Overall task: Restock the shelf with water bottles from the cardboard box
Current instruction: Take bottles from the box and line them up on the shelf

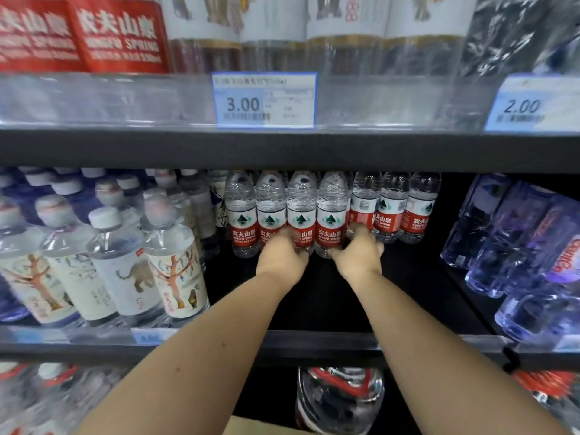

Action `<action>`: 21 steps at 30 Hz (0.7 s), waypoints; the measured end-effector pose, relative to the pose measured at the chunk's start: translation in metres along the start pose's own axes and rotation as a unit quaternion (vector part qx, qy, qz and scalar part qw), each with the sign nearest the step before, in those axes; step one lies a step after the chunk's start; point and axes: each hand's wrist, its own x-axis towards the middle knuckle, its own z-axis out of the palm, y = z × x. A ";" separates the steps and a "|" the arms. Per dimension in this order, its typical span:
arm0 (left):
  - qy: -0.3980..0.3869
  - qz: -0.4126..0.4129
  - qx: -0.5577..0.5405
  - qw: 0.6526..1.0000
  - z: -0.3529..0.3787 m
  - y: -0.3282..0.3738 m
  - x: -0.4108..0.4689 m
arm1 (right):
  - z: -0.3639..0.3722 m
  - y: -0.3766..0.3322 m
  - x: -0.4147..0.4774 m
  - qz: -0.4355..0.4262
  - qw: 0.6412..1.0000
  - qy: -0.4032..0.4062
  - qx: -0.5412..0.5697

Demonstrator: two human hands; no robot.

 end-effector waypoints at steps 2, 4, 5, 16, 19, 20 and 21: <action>-0.014 0.045 0.082 0.995 -0.021 0.008 -0.022 | -0.022 -0.003 -0.029 -0.064 0.996 -0.038 -0.042; -0.016 0.086 0.181 0.980 -0.047 0.019 -0.051 | -0.044 -0.010 -0.061 -0.130 0.983 -0.079 -0.104; -0.009 0.104 0.247 0.963 -0.059 0.024 -0.067 | -0.053 -0.013 -0.079 -0.158 0.973 -0.100 -0.135; -0.052 0.159 0.448 0.878 -0.073 -0.037 -0.275 | -0.051 0.013 -0.278 -0.272 0.891 -0.167 -0.323; -0.088 0.103 0.460 0.877 -0.053 -0.086 -0.322 | -0.033 0.047 -0.318 -0.235 0.894 -0.205 -0.323; -0.102 0.073 0.466 0.876 -0.047 -0.100 -0.336 | -0.027 0.059 -0.330 -0.217 0.894 -0.219 -0.324; -0.119 0.043 0.473 0.872 -0.040 -0.114 -0.349 | -0.020 0.072 -0.342 -0.197 0.895 -0.235 -0.325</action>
